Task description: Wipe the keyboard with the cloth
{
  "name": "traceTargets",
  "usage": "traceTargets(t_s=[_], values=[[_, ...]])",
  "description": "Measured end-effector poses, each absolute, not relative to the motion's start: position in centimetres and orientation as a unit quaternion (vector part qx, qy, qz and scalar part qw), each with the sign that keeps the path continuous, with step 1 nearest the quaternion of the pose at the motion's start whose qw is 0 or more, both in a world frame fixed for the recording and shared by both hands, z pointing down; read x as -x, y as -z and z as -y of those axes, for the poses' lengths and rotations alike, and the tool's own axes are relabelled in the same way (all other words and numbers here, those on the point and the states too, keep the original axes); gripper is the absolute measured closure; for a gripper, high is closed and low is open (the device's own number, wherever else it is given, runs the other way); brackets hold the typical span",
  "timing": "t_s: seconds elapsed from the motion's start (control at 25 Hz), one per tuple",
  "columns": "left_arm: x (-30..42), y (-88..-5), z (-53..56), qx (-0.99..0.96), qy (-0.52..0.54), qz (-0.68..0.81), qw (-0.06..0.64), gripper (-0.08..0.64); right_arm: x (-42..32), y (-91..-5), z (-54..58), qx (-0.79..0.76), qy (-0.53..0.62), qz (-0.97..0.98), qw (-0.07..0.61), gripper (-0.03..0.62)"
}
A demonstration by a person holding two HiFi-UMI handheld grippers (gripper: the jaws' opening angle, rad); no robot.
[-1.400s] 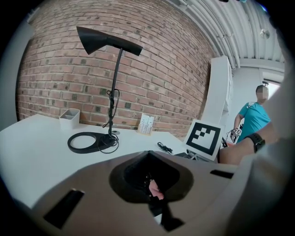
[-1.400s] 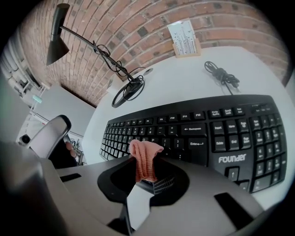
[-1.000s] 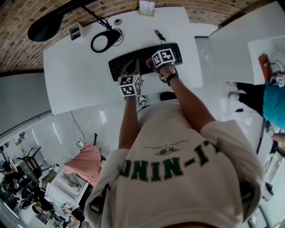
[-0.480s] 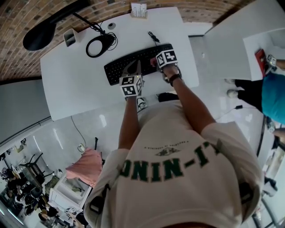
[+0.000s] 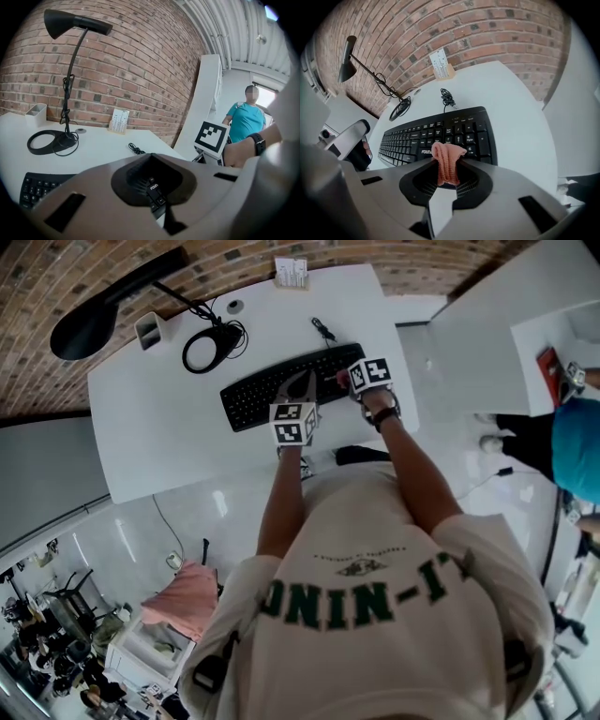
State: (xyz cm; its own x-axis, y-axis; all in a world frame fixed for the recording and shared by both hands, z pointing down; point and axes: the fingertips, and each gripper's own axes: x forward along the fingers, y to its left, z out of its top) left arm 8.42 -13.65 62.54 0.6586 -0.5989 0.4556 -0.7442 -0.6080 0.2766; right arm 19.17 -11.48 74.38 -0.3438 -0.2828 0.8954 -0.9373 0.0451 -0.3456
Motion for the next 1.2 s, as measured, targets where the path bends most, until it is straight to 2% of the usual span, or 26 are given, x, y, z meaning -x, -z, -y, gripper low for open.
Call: traceTargets(t_s=[0.44, 0.84, 1.0, 1.2], values=[[-10.8, -63.2, 13.6, -0.887, -0.164, 0.361, 0.236, 0.568, -23.2, -74.1, 11.2, -0.496, -0.504, 0.63, 0.319, 0.541], [-9.1, -63.5, 13.3, -0.885, -0.168, 0.362, 0.24, 0.568, -27.2, -74.2, 10.7, -0.558, -0.5, 0.588, 0.305, 0.541], [-7.0, -63.6, 13.4, -0.879, -0.167, 0.376, 0.241, 0.568, -26.0, -73.7, 11.3, -0.562, -0.484, 0.592, 0.315, 0.541], [-2.6, -63.1, 13.6, -0.866, -0.161, 0.408, 0.242, 0.568, -18.8, -72.4, 13.3, -0.515, -0.491, 0.64, 0.291, 0.541]])
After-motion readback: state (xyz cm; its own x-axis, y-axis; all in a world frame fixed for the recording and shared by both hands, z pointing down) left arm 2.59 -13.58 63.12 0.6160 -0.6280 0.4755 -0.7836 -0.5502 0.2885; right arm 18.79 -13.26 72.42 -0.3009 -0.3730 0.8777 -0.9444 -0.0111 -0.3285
